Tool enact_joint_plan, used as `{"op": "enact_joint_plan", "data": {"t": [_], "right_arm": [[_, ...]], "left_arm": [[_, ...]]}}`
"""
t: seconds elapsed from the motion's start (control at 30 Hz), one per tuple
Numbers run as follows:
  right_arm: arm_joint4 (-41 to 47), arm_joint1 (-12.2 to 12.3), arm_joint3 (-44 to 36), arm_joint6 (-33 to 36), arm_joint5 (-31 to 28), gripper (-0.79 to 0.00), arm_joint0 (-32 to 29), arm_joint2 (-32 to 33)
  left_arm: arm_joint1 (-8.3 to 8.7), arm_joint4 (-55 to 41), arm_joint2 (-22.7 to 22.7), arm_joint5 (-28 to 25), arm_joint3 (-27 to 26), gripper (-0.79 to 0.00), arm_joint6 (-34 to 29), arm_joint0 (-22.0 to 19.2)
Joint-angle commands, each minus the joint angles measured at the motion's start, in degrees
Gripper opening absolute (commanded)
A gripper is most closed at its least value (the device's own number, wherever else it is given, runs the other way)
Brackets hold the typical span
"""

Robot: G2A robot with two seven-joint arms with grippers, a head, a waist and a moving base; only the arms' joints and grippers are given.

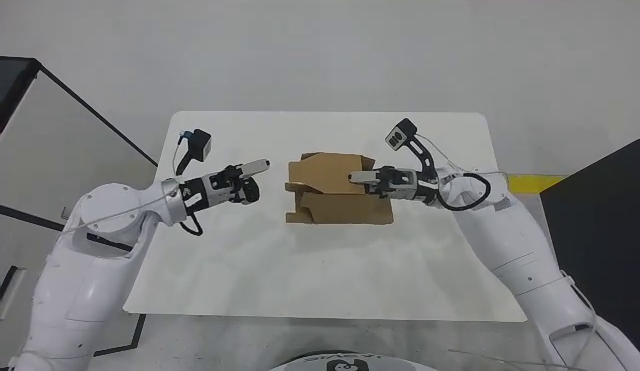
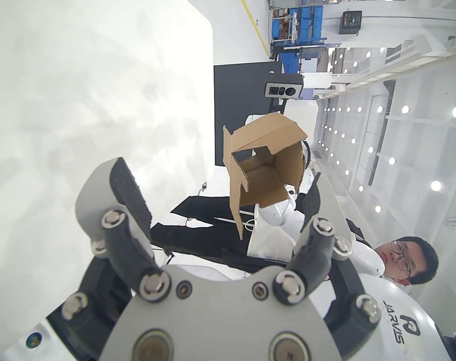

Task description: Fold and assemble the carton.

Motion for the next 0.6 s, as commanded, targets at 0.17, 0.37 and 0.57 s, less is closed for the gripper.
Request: {"op": "enact_joint_plan", "data": {"t": [0.17, 0.37, 0.57], "right_arm": [[-0.1, 0.0, -0.2, -0.2, -0.7, -0.785, 0.0, 0.1], [-1.0, 0.0, -2.7, -2.4, -1.8, -0.785, -0.7, 0.8], [-1.0, 0.2, -4.2, -2.5, -4.0, -0.785, -1.3, 2.2]], "left_arm": [[0.03, 0.2, 0.0, -0.1, -0.1, 0.0, -0.2, -0.1], [0.24, 2.0, 0.5, 0.4, -1.0, 0.0, -1.3, 0.6], [0.43, 1.7, 0.6, 1.1, -1.4, -0.08, -2.9, 0.9]]}}
